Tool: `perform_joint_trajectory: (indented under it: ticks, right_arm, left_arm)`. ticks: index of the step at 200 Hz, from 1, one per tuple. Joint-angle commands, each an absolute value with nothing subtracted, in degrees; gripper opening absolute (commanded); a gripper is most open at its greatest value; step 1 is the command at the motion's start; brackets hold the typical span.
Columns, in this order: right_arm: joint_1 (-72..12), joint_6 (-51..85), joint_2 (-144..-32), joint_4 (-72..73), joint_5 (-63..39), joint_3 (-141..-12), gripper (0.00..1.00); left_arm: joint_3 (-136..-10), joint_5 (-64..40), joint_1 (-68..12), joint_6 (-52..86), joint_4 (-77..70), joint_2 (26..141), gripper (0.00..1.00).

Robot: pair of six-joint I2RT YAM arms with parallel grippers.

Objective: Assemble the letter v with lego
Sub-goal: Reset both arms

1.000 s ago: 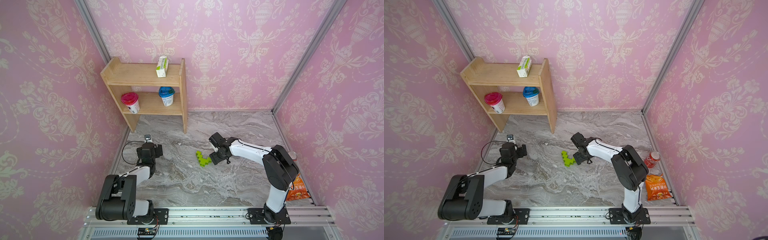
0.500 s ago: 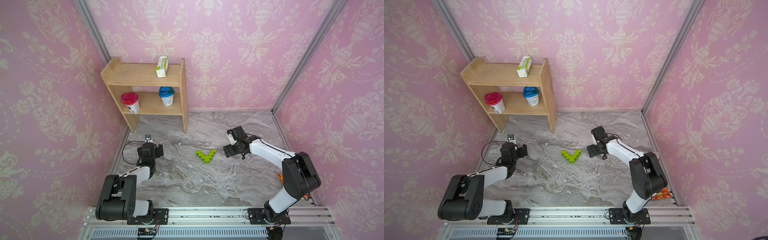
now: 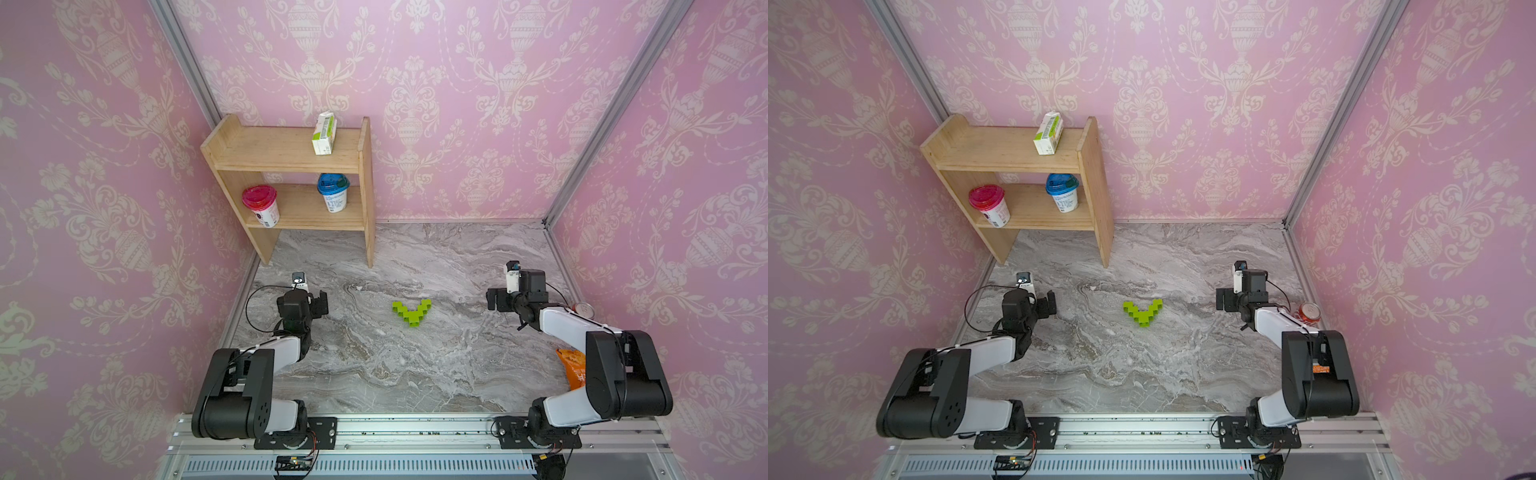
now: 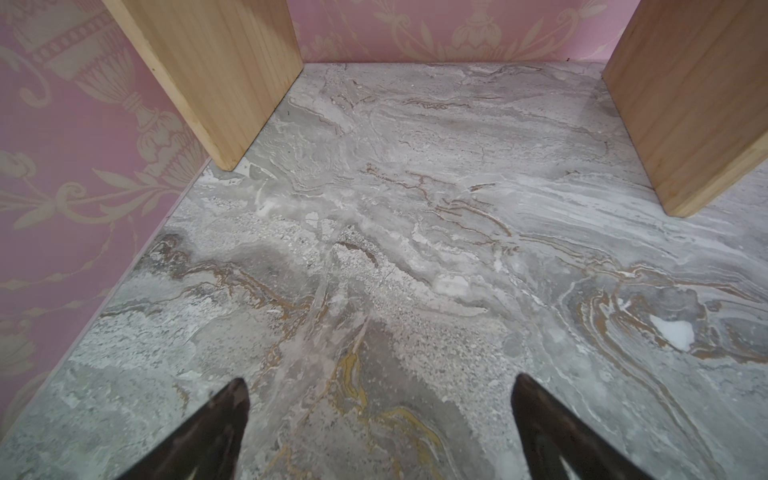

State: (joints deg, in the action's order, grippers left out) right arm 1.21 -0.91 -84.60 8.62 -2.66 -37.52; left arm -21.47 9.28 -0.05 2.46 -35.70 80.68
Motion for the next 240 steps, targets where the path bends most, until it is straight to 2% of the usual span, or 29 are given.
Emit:
perform_joint_trajectory:
  ticks: [1,26,59,97,174,201,240]
  right_arm:
    - [1.14,-1.83,-85.93,16.67,-4.14,-37.64,1.0]
    - [1.05,-2.15,-84.91,18.22,-5.08,-36.31,1.0]
    - [0.73,-0.38,-84.31,26.26,-8.84,-32.99,1.0]
    - [1.05,1.49,-85.89,30.42,-6.76,-31.47,1.0]
    - [1.07,2.02,-84.74,36.76,-4.75,-27.32,1.0]
    - [0.38,1.95,-85.9,43.53,-3.01,-24.35,1.0]
    - [0.0,1.67,-85.72,43.62,-2.06,-24.0,1.0]
  left_arm:
    - [-22.74,8.15,0.44,2.11,-42.83,83.69,0.99]
    - [-22.16,7.3,0.41,0.31,-51.25,89.78,0.99]
    - [-22.66,7.39,0.65,1.04,-51.35,91.34,0.99]
    - [-20.86,6.66,0.97,1.23,-56.74,93.48,0.99]
    - [-20.84,6.81,0.97,1.32,-56.52,93.52,0.99]
    - [-20.75,6.8,0.98,1.32,-56.63,93.52,0.99]
    - [-20.67,6.78,0.99,1.3,-56.81,93.52,0.99]
